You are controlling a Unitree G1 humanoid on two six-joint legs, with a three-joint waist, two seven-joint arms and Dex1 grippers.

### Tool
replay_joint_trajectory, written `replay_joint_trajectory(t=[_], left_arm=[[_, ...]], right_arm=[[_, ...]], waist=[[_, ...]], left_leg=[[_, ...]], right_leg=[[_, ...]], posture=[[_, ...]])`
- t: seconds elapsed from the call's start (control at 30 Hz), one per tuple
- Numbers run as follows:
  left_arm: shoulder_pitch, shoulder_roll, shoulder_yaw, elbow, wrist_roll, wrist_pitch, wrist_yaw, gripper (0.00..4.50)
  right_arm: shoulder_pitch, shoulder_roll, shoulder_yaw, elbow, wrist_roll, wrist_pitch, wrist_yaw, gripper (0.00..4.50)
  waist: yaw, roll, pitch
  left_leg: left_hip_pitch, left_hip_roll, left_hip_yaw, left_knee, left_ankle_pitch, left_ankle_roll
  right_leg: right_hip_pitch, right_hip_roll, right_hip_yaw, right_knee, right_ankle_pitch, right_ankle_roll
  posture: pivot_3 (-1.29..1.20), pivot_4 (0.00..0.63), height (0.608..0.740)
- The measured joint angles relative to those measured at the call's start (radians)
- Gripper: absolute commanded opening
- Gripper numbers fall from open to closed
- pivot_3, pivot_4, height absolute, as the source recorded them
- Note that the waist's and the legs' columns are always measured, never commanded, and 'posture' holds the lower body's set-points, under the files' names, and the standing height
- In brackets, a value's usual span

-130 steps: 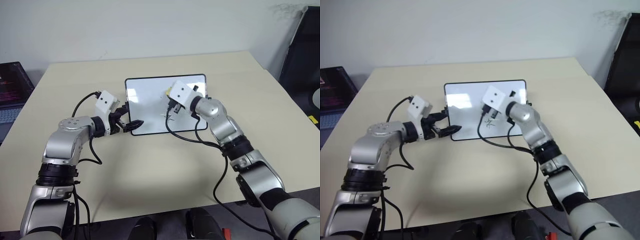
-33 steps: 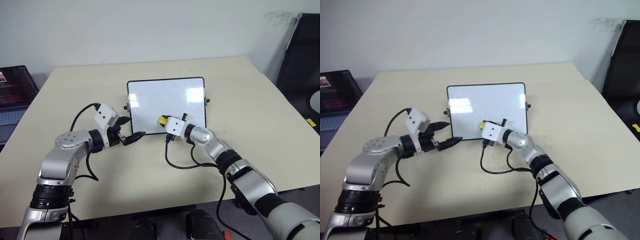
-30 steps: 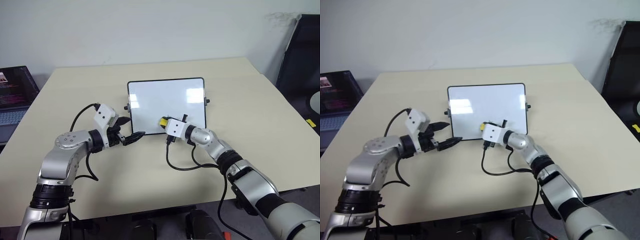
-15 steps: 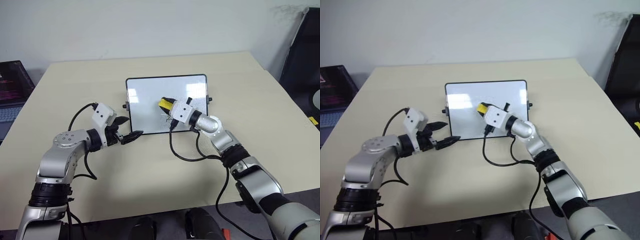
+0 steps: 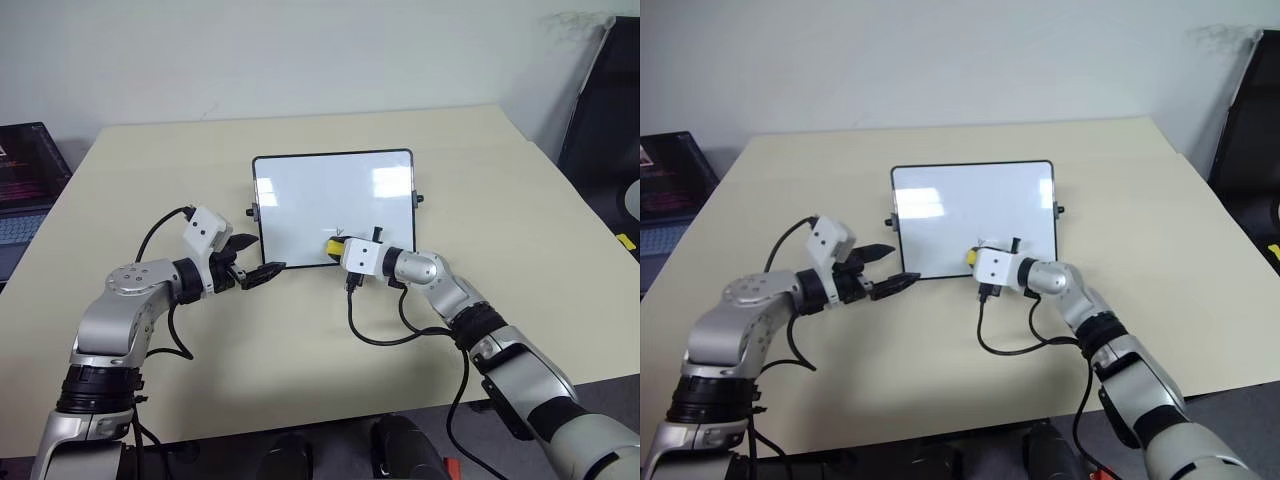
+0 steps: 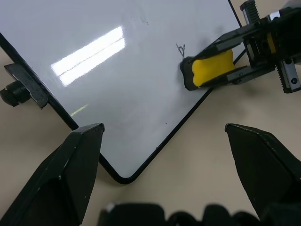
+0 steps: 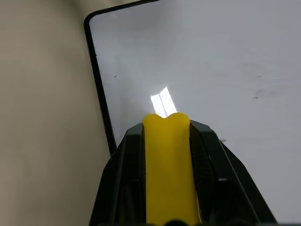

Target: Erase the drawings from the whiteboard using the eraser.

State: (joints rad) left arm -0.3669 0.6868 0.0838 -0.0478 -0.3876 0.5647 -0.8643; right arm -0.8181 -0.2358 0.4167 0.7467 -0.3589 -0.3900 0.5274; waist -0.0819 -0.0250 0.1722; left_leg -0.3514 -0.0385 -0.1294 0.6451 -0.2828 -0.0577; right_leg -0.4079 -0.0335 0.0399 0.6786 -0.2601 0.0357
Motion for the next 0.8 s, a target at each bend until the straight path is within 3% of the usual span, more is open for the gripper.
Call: replay_joint_trajectory(t=[0.37, 0.8], left_arm=[[-0.007, 0.005, 0.0, 0.0, -0.003, 0.0, -0.001, 4.5], [-0.011, 0.005, 0.0, 0.0, -0.006, 0.0, -0.002, 4.5]], right_arm=[[-0.043, 0.002, -0.04, -0.024, -0.003, 0.096, -0.103, 0.92], [0.016, 0.005, -0.044, -0.109, 0.07, 0.158, 0.045, 0.86]], waist=[[0.001, 0.0, 0.001], [0.001, 0.0, 0.002]], left_leg=[[0.002, 0.0, 0.0, 0.0, 0.0, 0.0], [0.001, 0.001, 0.0, -0.001, 0.0, 0.0]], right_leg=[[0.002, 0.0, 0.0, 0.0, 0.0, 0.0], [0.001, 0.0, 0.0, -0.001, 0.0, 0.0]], posture=[[0.0, 0.15, 0.74], [0.0, 0.15, 0.74]])
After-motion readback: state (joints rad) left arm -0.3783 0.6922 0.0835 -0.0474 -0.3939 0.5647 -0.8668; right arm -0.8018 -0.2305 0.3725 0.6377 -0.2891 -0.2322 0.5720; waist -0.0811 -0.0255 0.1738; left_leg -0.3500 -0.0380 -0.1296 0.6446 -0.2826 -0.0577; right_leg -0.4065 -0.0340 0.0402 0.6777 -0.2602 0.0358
